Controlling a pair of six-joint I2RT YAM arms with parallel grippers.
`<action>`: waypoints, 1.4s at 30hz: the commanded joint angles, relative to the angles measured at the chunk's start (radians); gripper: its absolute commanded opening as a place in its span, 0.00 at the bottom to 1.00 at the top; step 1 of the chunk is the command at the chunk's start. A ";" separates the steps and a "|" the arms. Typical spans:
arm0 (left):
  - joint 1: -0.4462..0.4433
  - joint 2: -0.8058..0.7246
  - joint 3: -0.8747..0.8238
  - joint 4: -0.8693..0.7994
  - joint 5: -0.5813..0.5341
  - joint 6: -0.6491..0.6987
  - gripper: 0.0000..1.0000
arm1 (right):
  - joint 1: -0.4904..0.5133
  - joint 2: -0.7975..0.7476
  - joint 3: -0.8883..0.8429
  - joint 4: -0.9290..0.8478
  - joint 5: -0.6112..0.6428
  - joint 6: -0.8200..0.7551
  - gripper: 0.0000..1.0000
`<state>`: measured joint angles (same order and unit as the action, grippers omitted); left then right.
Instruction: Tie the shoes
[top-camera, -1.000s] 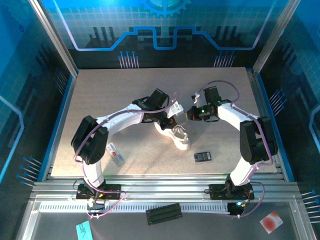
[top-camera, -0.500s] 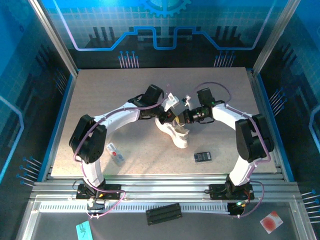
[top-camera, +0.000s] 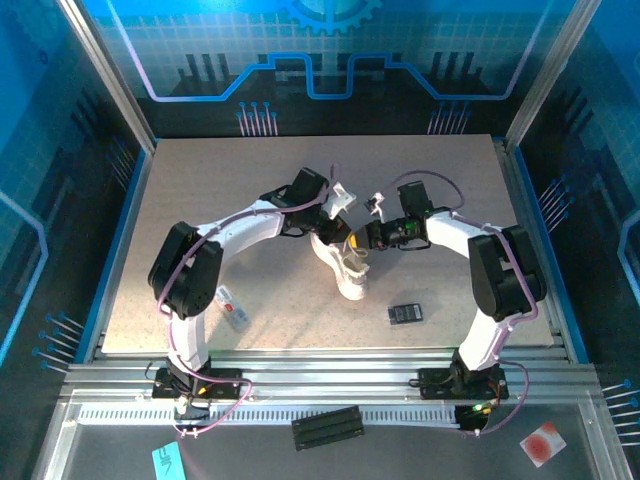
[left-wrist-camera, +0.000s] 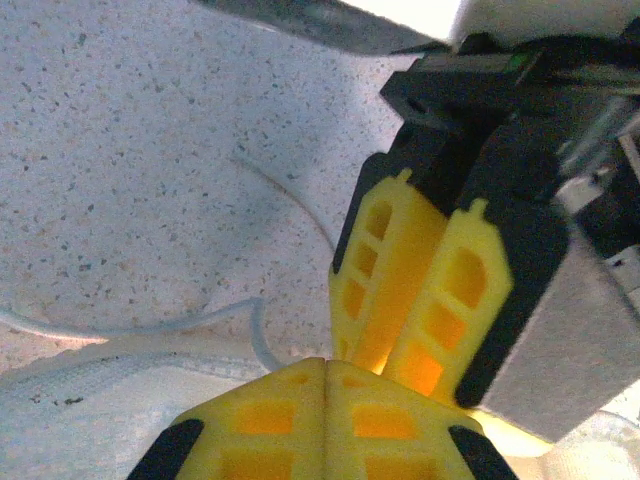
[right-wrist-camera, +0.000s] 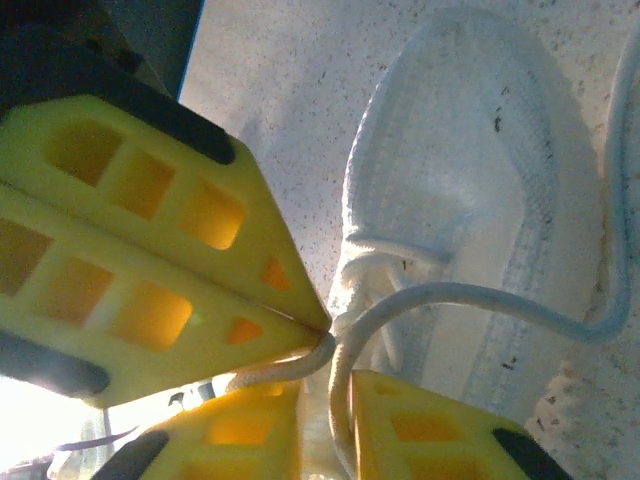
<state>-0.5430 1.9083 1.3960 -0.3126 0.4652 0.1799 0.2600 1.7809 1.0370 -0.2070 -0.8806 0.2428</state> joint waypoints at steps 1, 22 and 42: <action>0.015 0.025 0.040 -0.026 0.013 -0.032 0.00 | -0.013 0.005 -0.017 0.075 -0.079 0.033 0.22; 0.057 0.049 0.044 0.006 0.098 -0.119 0.00 | -0.015 -0.041 -0.054 0.122 0.014 0.059 0.37; 0.072 0.059 0.050 0.020 0.129 -0.160 0.00 | 0.113 -0.040 0.053 -0.101 0.252 -0.087 0.47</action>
<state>-0.4873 1.9675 1.4242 -0.3313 0.5701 0.0376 0.3573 1.7607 1.0573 -0.2447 -0.6811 0.1989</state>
